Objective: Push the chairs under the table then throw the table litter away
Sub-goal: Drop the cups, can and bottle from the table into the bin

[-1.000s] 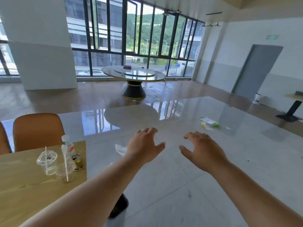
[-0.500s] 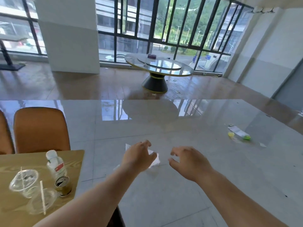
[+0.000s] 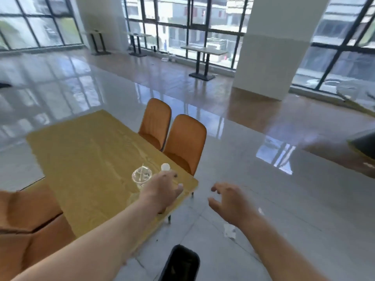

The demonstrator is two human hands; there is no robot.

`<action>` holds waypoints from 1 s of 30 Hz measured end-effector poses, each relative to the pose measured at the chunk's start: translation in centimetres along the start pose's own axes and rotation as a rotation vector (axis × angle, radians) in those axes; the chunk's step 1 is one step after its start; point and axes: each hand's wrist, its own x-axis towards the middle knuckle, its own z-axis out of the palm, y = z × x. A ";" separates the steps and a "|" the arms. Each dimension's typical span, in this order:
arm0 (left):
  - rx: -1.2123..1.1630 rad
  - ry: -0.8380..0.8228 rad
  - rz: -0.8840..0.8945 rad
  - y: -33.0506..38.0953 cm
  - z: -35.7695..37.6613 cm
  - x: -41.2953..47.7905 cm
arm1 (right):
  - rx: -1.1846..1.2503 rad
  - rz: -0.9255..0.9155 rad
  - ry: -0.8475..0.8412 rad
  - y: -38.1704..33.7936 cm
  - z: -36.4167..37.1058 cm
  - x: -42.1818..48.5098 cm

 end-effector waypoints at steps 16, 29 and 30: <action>-0.143 0.117 -0.828 -18.4 8.1 -12.7 | 0.059 -0.288 -0.461 -10.1 17.6 12.0; 0.153 0.140 -0.796 -30.2 24.9 -4.2 | -0.012 -0.480 -0.412 -13.1 32.0 19.8; 0.164 0.177 -0.796 -30.4 25.2 -4.2 | 0.013 -0.506 -0.397 -13.0 32.4 19.6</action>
